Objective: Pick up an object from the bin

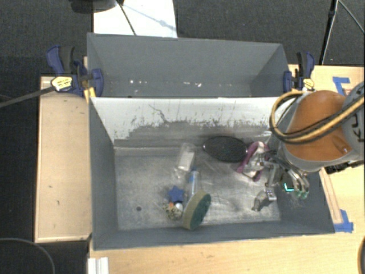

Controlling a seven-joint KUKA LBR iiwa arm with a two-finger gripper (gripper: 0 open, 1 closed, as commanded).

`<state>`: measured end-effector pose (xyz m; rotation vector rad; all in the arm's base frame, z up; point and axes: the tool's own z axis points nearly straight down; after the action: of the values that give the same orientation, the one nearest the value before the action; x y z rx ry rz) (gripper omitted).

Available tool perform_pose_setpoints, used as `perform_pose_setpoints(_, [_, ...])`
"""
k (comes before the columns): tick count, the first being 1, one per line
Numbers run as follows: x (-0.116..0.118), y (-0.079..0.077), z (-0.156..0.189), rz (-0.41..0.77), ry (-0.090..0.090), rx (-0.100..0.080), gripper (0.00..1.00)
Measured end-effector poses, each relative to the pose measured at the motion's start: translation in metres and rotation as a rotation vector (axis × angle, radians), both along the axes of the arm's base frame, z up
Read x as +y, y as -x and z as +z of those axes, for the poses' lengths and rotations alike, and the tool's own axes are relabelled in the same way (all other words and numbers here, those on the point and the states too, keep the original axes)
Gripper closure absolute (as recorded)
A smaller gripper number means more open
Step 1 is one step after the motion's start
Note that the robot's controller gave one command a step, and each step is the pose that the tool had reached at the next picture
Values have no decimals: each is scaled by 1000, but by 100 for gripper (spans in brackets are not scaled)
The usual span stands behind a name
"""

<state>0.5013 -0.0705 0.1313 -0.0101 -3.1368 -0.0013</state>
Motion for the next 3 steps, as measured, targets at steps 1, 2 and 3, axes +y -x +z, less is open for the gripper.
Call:
perform_pose_setpoints(1, [94, 6, -47, 350, -3, -5, 0])
perform_pose_setpoints(2, [132, 18, -57, 442, 4, -33, 0])
perform_pose_setpoints(3, [166, 17, -57, 674, 5, -35, 0])
